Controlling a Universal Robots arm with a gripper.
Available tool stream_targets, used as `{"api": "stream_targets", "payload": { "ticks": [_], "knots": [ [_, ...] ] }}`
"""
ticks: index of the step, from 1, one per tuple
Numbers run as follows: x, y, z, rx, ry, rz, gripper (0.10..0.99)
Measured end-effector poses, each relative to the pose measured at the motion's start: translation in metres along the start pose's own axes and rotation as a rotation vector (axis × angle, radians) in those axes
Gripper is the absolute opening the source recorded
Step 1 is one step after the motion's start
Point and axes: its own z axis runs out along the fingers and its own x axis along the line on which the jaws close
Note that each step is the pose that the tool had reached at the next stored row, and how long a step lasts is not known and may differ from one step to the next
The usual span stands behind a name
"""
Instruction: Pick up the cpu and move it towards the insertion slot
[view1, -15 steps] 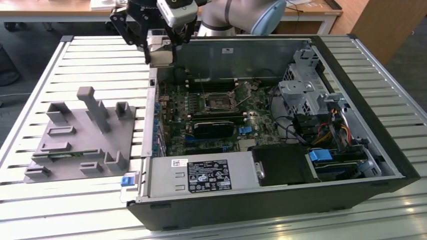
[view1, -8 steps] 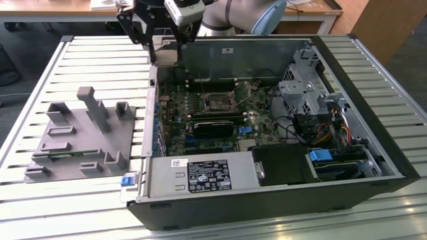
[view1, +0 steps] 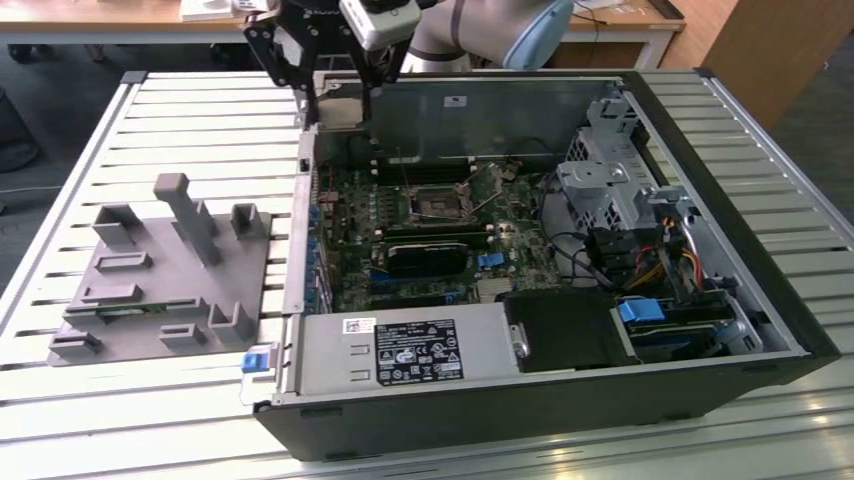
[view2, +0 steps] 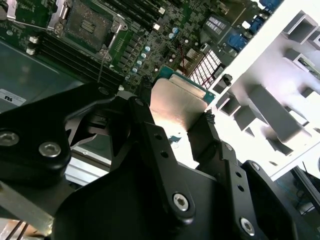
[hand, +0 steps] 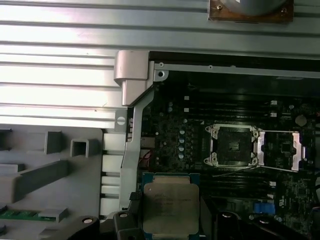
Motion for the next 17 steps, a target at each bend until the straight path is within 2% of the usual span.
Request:
{"api": "stream_targets", "payload": {
  "ticks": [9,17],
  "knots": [
    [-0.0081,0.0013,0.0,0.0,0.0,0.0,0.541],
    [-0.0189,0.007,0.0003,0.0,-0.0001,0.0,0.541]
  ]
}}
